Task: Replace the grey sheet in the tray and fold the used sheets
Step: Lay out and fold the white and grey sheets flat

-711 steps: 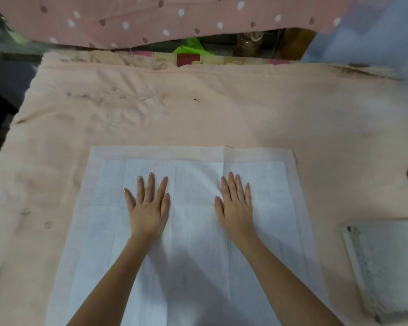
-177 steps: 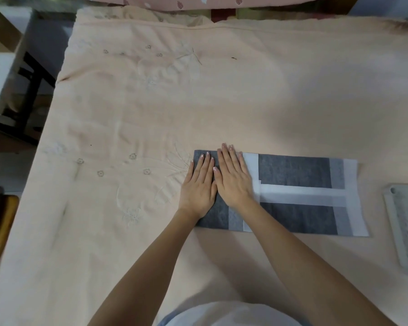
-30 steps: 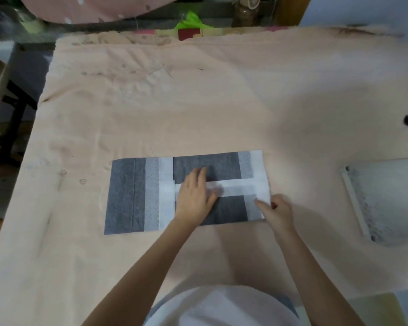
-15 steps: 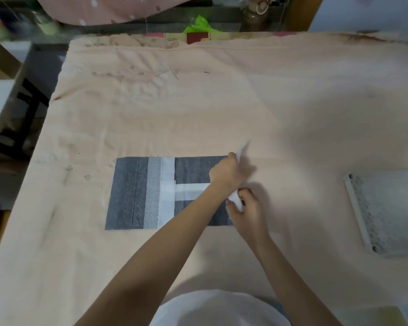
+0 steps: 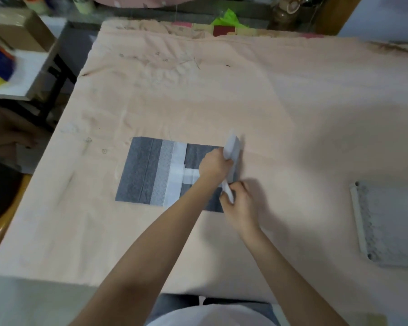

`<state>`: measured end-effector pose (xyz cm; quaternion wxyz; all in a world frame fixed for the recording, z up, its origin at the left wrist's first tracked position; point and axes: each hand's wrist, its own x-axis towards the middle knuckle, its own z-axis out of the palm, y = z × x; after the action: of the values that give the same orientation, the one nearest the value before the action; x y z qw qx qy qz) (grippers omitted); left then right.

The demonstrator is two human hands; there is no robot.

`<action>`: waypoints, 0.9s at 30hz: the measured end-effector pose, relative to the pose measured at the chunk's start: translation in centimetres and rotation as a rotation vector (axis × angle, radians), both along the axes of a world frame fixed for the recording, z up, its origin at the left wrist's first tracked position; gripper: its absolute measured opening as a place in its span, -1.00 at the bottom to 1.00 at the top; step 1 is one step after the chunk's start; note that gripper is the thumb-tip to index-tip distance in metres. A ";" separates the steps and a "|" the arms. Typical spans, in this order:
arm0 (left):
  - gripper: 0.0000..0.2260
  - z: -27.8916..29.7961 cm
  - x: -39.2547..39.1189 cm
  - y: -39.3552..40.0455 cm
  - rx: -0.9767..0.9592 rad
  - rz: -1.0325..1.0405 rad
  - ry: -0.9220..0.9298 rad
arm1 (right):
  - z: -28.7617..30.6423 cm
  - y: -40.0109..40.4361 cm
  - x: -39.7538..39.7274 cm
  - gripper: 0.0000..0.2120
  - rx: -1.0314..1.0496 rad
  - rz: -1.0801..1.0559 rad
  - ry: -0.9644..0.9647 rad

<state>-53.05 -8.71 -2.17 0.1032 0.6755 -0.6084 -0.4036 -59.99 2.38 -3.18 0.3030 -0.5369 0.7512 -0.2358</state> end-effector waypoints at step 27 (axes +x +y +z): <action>-0.76 -5.4 12.7 -1.6 -0.095 0.054 -0.028 | -2.3 -1.7 12.6 -0.69 0.017 0.342 0.395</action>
<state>-40.31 -10.32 -7.57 0.1375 0.6915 -0.6099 -0.3618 -47.43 0.72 -5.47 0.1905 -0.6891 0.6961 -0.0655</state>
